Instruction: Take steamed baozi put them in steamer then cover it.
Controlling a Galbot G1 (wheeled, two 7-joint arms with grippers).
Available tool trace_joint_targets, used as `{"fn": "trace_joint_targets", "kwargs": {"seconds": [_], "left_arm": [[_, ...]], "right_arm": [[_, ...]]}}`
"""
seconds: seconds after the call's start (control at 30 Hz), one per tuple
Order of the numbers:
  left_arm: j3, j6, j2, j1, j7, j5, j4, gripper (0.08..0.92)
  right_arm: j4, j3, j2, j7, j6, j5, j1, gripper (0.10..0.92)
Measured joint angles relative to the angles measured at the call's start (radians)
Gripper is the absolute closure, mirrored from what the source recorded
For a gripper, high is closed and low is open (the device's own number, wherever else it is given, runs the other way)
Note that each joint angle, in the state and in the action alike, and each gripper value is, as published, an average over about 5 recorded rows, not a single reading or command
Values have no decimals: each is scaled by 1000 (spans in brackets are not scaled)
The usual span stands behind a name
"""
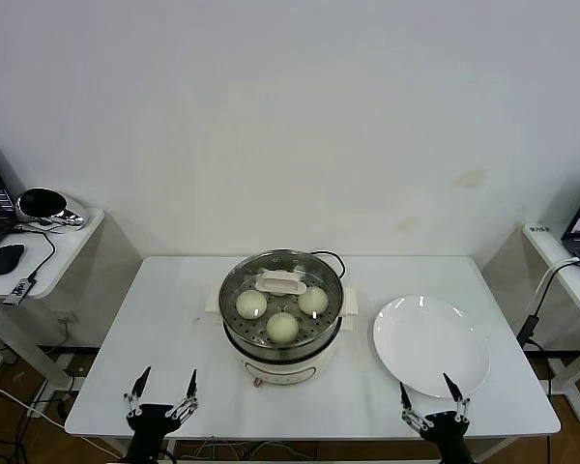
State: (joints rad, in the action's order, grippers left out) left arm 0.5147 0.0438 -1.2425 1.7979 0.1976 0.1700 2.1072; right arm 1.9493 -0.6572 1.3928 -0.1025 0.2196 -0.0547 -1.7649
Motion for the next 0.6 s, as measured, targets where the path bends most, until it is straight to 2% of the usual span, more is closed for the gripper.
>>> {"fn": "trace_joint_targets", "kwargs": {"seconds": [0.6], "left_arm": [[70,66,-7,47,-41,83,-62,177]], "right_arm": [[45,46,-26,3,-44,-21,-42,203]]}}
